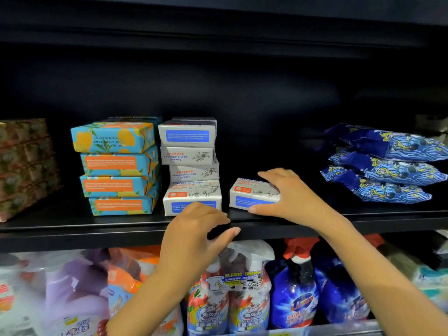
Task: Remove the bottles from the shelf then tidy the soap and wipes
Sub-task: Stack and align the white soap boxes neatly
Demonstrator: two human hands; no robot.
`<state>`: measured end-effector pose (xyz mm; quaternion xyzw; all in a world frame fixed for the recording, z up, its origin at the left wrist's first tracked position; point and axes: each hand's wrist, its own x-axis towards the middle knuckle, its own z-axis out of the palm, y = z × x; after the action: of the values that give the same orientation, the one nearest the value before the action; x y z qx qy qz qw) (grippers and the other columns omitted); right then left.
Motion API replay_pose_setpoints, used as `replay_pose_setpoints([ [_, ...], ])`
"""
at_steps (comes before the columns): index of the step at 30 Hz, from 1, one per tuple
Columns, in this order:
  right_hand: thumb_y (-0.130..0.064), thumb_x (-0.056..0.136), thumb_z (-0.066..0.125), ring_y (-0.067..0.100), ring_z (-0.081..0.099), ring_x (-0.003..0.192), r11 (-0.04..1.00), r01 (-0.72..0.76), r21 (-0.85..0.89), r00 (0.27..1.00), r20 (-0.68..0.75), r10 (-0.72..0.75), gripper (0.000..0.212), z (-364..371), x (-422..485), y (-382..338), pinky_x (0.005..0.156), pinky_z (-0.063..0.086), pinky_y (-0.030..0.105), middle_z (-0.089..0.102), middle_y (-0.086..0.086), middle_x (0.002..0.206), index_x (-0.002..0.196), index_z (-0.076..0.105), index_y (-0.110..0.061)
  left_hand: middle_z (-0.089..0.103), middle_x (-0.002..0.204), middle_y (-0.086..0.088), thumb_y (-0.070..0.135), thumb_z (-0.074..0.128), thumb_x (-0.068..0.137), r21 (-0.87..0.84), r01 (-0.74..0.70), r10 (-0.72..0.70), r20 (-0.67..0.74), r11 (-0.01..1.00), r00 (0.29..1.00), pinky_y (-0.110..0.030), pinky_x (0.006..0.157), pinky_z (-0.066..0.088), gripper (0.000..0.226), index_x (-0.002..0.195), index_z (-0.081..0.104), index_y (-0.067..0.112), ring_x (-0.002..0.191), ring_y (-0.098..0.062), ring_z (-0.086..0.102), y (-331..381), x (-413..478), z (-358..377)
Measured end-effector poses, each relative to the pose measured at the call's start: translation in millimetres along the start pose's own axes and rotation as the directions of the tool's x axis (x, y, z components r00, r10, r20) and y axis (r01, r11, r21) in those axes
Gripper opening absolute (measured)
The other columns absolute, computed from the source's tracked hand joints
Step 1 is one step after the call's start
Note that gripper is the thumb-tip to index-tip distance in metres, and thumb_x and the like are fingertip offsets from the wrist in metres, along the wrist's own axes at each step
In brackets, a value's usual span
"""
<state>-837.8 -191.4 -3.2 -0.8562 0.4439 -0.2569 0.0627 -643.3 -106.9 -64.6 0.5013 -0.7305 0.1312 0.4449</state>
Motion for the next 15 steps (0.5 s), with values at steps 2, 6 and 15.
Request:
replay_pose_setpoints([
  [2,-0.047,0.071,0.076,0.01,0.05,0.107,0.999,-0.031,0.027,1.0,0.005,0.031,0.068,-0.4,-1.6,-2.8,0.091,0.043,0.023,0.056,-0.003,0.122,0.128,0.052,-0.017,0.07,0.081,0.016,0.061,0.059,0.073,-0.059,0.076,-0.074,0.026,0.995,0.997,-0.018,0.069,0.047,0.042,0.081,0.076,0.023,0.08,-0.001,0.061,4.5,0.8,-8.0],
  [6,-0.047,0.067,0.077,0.008,0.048,0.105,0.999,0.037,-0.027,0.981,-0.189,-0.041,0.064,-1.8,-17.8,-10.1,0.086,0.045,0.029,0.055,-0.009,0.11,0.121,0.053,-0.023,0.07,0.081,0.024,0.072,0.061,0.069,-0.329,0.324,-0.317,0.075,0.887,0.945,-0.011,0.077,0.048,0.052,0.096,0.072,0.029,0.084,0.008,0.063,18.5,7.0,-23.4],
  [15,-0.016,0.069,0.069,0.009,0.038,0.116,0.898,0.441,-0.007,0.787,-0.478,-0.39,0.05,0.6,-51.1,-51.4,0.096,0.034,0.017,0.047,-0.006,0.118,0.116,0.05,-0.012,0.075,0.092,0.0,0.021,0.081,0.068,-0.695,0.43,-0.301,0.309,0.576,0.902,-0.026,0.074,0.057,0.039,0.104,0.069,0.013,0.088,-0.014,0.071,41.2,31.1,-42.1],
])
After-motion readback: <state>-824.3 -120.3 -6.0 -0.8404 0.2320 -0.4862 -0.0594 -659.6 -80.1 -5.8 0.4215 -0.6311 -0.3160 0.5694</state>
